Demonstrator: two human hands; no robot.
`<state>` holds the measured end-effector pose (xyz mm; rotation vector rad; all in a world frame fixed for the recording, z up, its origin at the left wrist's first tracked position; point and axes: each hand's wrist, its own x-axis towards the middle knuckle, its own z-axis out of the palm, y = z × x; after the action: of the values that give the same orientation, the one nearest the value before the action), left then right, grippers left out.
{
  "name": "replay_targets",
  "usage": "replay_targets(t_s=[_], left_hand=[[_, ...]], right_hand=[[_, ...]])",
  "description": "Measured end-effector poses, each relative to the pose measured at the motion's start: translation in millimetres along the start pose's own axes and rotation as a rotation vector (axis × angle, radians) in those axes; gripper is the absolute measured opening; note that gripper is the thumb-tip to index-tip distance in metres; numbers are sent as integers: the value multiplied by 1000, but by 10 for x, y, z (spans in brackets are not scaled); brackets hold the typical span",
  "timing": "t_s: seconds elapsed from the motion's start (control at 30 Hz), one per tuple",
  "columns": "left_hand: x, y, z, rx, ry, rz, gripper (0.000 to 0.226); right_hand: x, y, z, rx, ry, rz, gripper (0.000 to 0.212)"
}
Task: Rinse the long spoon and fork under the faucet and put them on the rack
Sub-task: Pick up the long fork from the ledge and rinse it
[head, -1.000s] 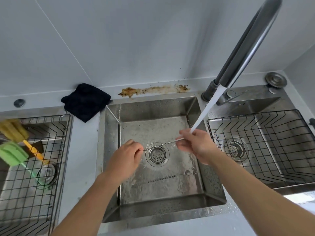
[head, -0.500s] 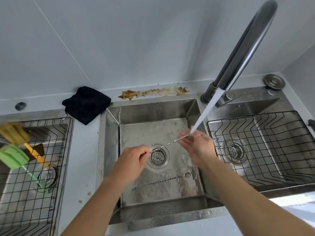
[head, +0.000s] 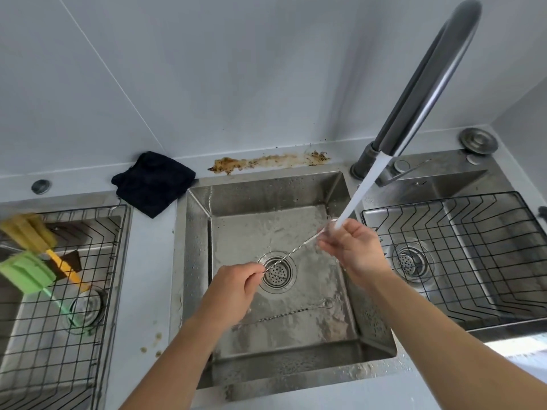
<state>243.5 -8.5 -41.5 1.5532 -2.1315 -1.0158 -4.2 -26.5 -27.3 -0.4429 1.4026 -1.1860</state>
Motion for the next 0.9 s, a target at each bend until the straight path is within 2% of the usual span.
replay_targets(t_s=[0.13, 0.27, 0.33, 0.5, 0.6, 0.8, 0.9], left_hand=[[-18, -16, 39, -60, -51, 34, 16], [-38, 13, 94, -66, -96, 58, 21], [-49, 15, 103, -70, -93, 64, 22], [-58, 27, 116, -74, -74, 88, 22], [-65, 35, 117, -69, -66, 82, 19], [-119, 42, 110, -29, -66, 78, 20], [-144, 43, 119, -22, -50, 84, 16]], right_hand=[[-29, -17, 70, -121, 58, -32, 22], [-23, -28, 75, -81, 34, -62, 4], [-19, -32, 59, -108, 20, -60, 17], [-47, -92, 100, -192, 98, -86, 10], [-60, -114, 108, -206, 134, -100, 17], [-133, -107, 60, -273, -6, -115, 14], [-153, -96, 65, -287, 49, -111, 17]])
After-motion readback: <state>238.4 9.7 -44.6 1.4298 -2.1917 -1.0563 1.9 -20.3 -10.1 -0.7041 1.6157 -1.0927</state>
